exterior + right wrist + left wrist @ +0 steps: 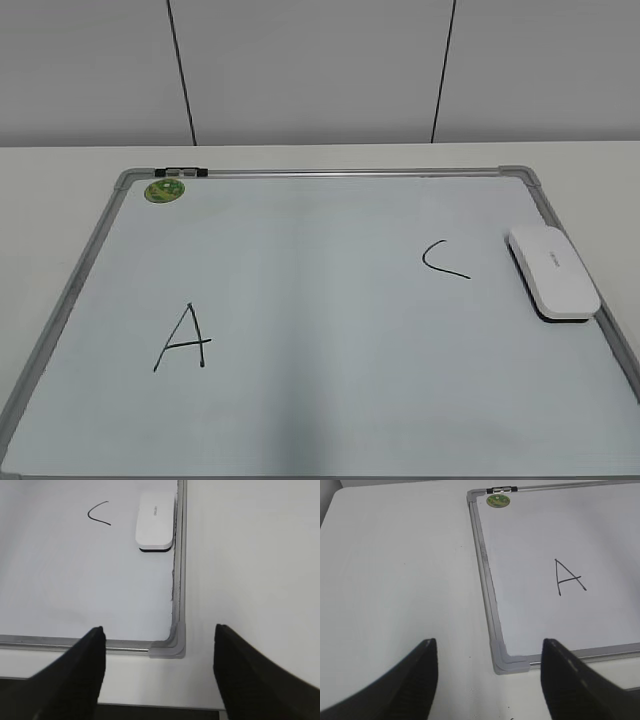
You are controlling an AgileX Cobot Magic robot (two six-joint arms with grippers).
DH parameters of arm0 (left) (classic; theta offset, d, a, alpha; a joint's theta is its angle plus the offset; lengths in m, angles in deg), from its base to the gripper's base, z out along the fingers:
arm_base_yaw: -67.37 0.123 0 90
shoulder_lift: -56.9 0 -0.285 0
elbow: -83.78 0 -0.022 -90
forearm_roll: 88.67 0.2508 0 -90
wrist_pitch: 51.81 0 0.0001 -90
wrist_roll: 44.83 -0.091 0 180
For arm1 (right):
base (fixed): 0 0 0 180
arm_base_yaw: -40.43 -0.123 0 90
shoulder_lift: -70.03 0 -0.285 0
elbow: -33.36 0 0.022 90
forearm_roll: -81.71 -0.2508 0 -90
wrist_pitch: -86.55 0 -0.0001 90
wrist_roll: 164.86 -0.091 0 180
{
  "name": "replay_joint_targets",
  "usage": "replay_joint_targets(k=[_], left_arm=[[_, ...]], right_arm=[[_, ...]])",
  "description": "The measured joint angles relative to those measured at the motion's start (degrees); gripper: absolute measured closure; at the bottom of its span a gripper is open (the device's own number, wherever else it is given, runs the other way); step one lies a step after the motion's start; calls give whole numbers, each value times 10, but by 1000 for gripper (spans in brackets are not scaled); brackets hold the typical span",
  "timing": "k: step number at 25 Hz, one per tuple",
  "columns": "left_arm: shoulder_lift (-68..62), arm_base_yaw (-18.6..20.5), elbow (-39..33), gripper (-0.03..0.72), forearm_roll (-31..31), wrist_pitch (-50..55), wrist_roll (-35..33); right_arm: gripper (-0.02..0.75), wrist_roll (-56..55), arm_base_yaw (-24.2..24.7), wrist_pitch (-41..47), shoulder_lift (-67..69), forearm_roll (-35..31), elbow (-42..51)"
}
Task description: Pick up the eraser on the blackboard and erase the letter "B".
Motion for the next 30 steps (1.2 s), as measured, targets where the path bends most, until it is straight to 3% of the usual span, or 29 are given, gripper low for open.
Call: replay_joint_targets(k=[10,27,30], left_arm=[[0,0,-6,216,-27,-6,-39],[0,0,-6,216,-28,-8,-39],[0,16,-6,216,-28,-8,-39]], right_arm=[[237,4,0,0,-6,3,1],[237,4,0,1,-6,3,2],[237,4,1,1,-12,3,2]])
